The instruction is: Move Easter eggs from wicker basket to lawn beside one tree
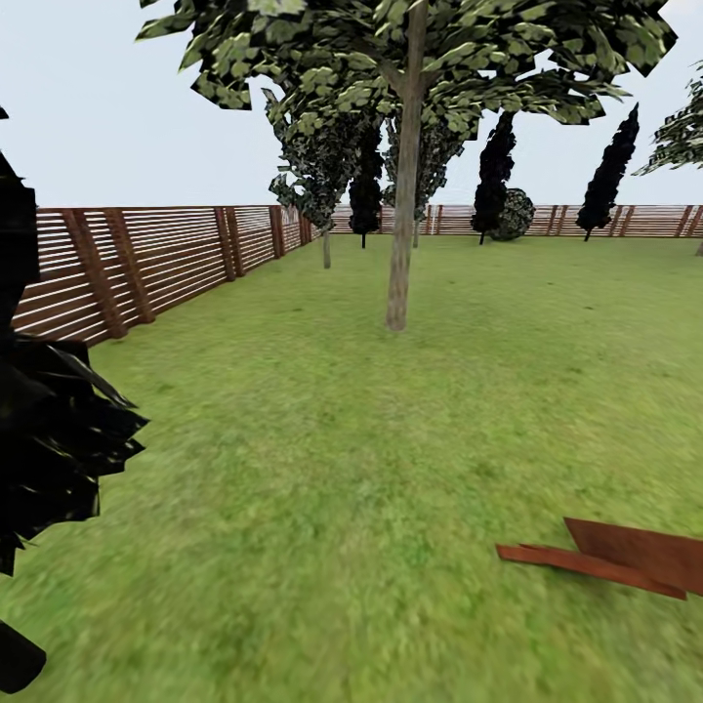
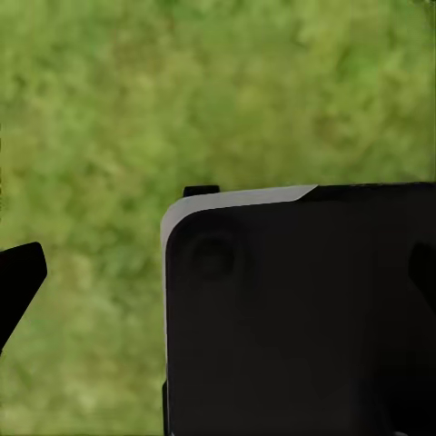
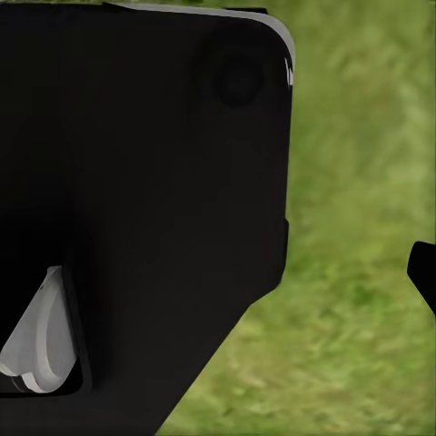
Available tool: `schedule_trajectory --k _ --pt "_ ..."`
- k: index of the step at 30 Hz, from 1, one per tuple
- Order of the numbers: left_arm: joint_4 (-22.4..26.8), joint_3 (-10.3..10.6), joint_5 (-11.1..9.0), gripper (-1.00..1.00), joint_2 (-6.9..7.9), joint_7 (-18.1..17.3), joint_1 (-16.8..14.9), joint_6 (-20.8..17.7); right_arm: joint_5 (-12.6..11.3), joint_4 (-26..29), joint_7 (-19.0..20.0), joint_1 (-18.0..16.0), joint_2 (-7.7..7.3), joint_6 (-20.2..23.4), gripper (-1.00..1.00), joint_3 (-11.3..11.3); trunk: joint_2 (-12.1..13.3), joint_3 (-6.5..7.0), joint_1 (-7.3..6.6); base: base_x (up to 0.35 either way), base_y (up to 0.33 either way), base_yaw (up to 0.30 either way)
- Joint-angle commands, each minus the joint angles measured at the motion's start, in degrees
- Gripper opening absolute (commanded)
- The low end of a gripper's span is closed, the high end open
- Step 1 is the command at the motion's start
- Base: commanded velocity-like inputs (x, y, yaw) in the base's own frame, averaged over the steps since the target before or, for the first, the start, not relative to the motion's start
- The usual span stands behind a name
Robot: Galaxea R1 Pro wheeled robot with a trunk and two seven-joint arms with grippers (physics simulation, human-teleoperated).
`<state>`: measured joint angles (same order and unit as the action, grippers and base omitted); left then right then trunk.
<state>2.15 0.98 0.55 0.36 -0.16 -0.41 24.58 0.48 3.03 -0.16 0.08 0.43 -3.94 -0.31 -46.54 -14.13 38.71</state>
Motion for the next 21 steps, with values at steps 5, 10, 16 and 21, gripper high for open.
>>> schedule_trajectory --k 5,10,16,21 --pt "-0.04 0.08 0.0 1.0 0.0 -0.02 -0.03 0.17 0.05 0.05 -0.03 0.01 0.01 -0.13 1.0 -0.04 -0.04 -0.06 0.03 0.199 0.0 0.0" --pt "-0.04 0.08 -0.01 1.0 0.0 -0.02 -0.03 0.16 0.05 0.05 -0.02 0.01 0.01 -0.11 1.0 -0.04 -0.04 -0.06 0.03 0.198 0.0 0.0" --pt "-0.04 0.08 0.0 1.0 0.0 -0.02 -0.03 0.17 0.05 0.05 -0.01 0.01 0.01 -0.11 1.0 -0.04 -0.04 -0.06 0.03 0.196 0.0 0.0" --pt "-0.04 0.08 0.02 1.0 0.0 -0.02 -0.03 0.2 0.05 0.06 -0.04 0.01 0.01 -0.11 1.0 -0.04 -0.04 -0.06 0.03 0.193 0.0 0.0"
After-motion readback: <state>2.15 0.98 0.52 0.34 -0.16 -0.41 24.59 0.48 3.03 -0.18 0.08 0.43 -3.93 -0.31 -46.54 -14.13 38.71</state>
